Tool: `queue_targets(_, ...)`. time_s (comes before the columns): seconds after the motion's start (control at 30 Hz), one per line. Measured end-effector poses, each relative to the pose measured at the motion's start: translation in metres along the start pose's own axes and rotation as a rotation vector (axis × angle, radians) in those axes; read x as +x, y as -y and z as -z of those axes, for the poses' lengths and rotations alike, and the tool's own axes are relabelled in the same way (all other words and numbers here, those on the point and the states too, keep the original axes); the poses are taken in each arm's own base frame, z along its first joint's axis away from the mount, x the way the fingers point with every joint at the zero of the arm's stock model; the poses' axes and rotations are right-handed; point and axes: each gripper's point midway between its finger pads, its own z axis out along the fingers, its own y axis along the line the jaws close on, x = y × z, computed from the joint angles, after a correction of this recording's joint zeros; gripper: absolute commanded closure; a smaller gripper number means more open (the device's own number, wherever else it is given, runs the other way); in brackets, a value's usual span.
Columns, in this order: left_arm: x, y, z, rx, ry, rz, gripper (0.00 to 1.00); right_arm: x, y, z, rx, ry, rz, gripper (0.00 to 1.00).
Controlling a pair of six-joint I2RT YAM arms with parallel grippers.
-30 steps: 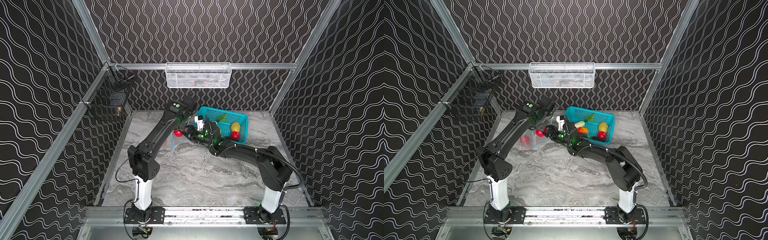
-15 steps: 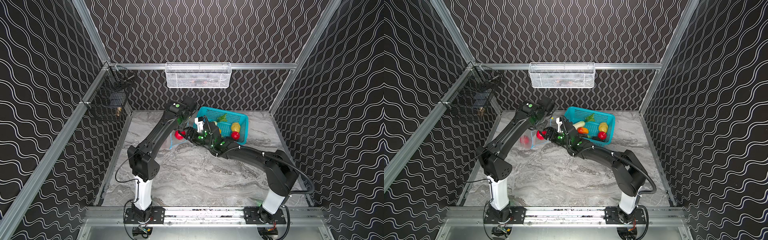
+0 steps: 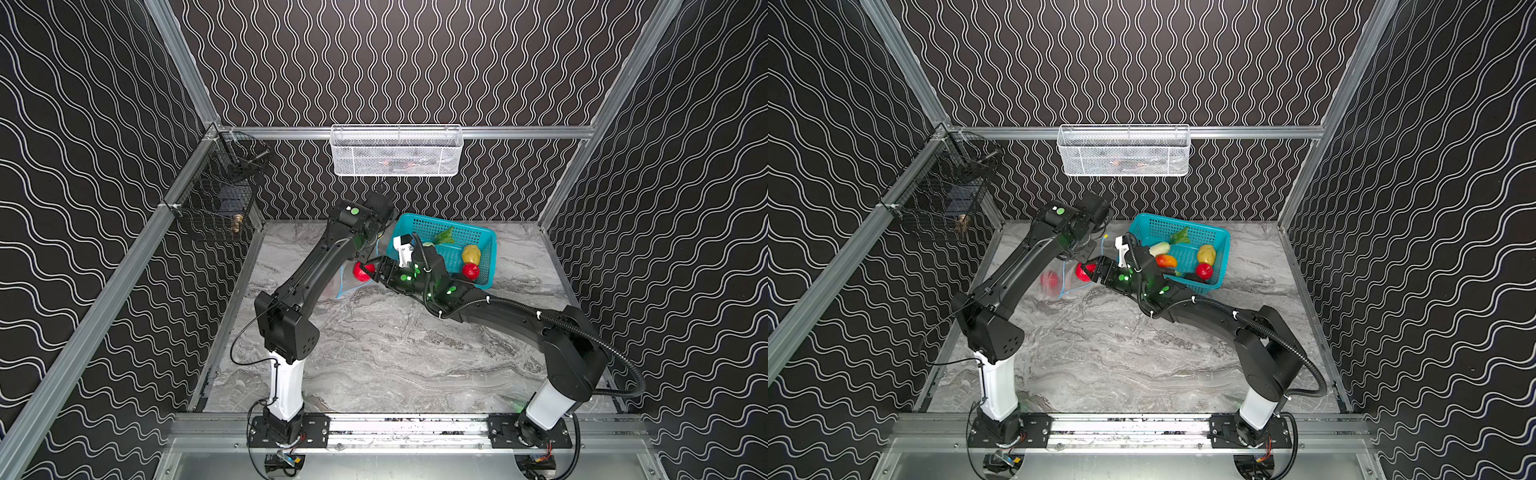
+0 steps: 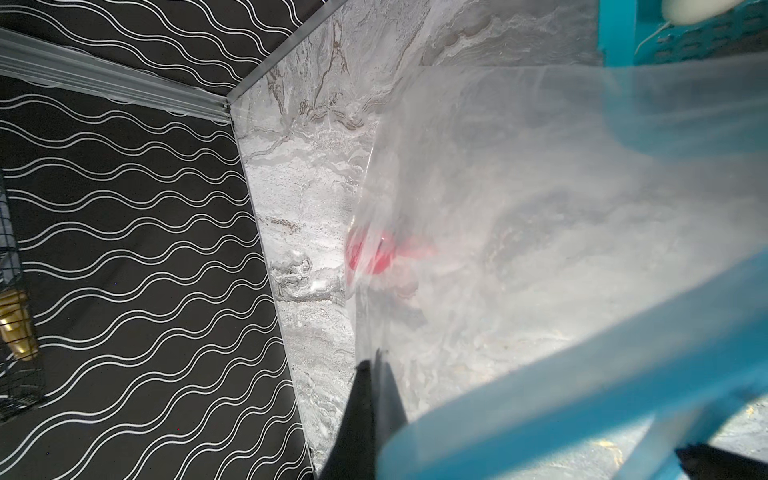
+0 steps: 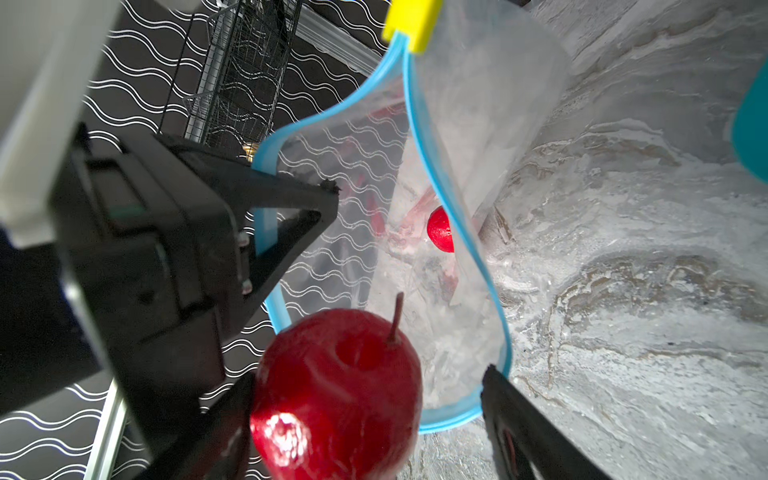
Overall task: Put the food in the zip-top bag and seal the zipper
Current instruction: 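Lower the red apple into the open bag with the right gripper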
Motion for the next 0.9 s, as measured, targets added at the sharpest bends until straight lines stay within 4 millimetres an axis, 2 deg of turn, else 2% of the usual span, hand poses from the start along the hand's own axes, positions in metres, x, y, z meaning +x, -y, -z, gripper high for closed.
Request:
queue_targets(0.57, 0.000, -0.002, 0.003, 0.000, 0.005, 0.003, 1.00, -0.002, -0.005, 0.011, 0.010, 0.010, 0.029, 0.13)
queue_targets(0.9, 0.000, -0.003, 0.004, -0.006, 0.007, 0.003, 1.00, -0.003, -0.005, 0.007, -0.003, 0.015, 0.033, 0.13)
